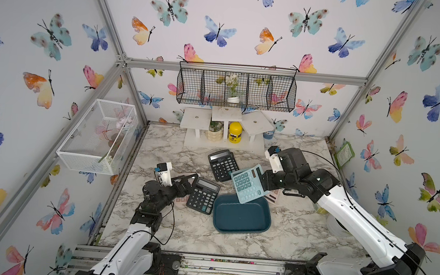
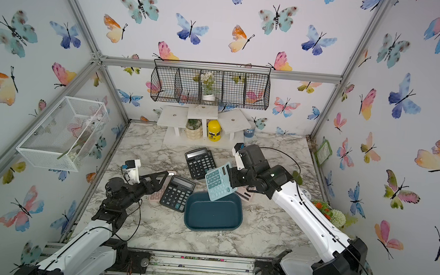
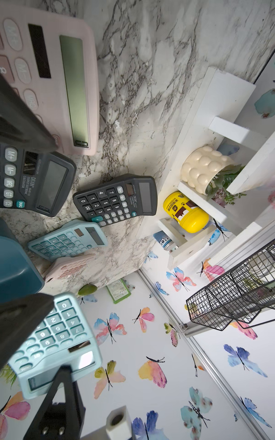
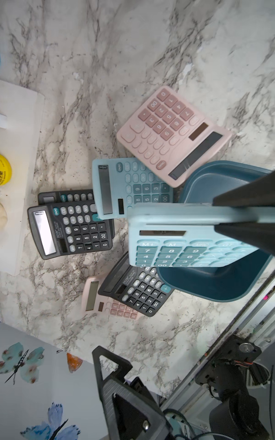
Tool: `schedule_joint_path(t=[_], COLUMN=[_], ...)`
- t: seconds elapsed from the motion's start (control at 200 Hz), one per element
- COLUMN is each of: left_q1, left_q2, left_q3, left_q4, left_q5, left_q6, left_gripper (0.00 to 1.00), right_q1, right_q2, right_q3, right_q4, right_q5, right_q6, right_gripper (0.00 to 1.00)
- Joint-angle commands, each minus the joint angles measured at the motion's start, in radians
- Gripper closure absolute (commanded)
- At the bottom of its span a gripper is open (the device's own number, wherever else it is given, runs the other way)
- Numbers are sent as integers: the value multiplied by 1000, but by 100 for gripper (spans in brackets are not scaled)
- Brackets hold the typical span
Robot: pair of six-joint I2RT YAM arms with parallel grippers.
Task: Put the calculator in the storage box
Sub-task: Place the calculator in the storage box.
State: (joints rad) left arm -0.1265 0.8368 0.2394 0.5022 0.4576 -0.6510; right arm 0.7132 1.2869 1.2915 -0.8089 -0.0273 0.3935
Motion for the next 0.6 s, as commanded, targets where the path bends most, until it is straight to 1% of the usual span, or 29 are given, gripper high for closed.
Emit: schedule_joint_path(t=[0.0,0.17,0.33,0.48,0.596], left_q1=[-4,-4,-4,-5,-4], left_q2=[-2,-10,-12,-18,-27], left_q3=[31,33,35,40,39], left_q4=[-14,-28,-37,-44,-53], left_q5=[-24,-30,-33,-35,-42], left_q6=[19,20,21,24,27], left_gripper=[1,1,1,1,1], right_q1=[68,207,325,379,398], right_q2=[7,83,226,351,412], right_q3=[25,82,175,232,243], right_q4=[-190,-333,-486,-564,-564], right_q5=[193,386,541,613,634], right_q6=[101,230,357,434,451], right_gripper=[99,99,99,99,97])
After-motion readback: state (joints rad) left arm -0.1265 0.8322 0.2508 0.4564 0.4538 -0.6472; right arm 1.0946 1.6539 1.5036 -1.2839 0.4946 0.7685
